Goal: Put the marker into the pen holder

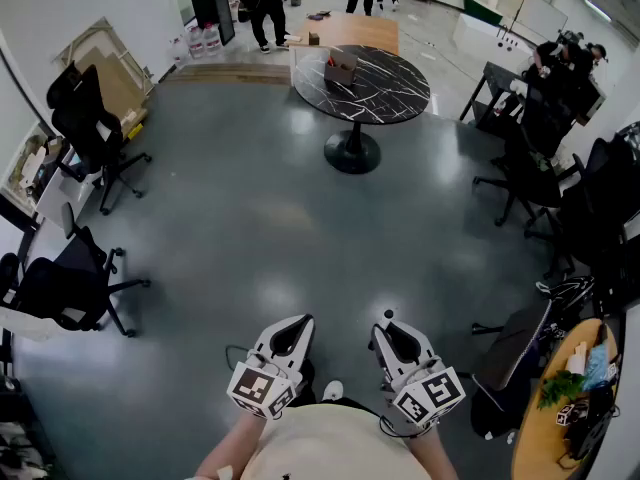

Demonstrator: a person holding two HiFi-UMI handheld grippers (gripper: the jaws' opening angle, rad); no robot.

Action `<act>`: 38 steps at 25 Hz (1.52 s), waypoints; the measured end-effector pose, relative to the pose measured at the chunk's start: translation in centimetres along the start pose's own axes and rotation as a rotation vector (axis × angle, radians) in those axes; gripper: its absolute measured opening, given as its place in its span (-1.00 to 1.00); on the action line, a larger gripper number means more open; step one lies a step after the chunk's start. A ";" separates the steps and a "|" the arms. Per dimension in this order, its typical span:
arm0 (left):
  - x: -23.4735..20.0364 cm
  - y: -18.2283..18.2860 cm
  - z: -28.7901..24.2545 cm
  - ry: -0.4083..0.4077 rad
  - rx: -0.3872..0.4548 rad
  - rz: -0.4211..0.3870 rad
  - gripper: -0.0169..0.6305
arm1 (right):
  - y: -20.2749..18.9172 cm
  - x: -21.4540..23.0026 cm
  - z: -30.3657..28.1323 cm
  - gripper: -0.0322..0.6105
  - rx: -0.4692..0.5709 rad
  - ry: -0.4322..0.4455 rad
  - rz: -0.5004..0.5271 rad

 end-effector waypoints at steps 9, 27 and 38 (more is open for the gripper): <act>-11.9 4.5 -6.4 -0.102 0.030 -0.025 -0.92 | -0.1 -1.5 -13.9 -0.66 0.010 -0.004 0.013; -22.9 6.8 -11.8 0.024 0.054 -0.031 -0.92 | -0.4 3.2 -27.4 -0.66 -0.005 0.080 -0.041; -25.5 6.8 -29.2 0.063 0.049 -0.086 -0.92 | 3.0 18.9 -38.0 -0.66 0.024 0.160 -0.086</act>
Point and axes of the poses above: the fingertips, and each gripper's own axes: z backward along the fingers, x to its right, y out of its top, the point moved 6 cm from there along z, backward along the fingers, and after that the axes turned 14 degrees about x, right-handed, at the moved point
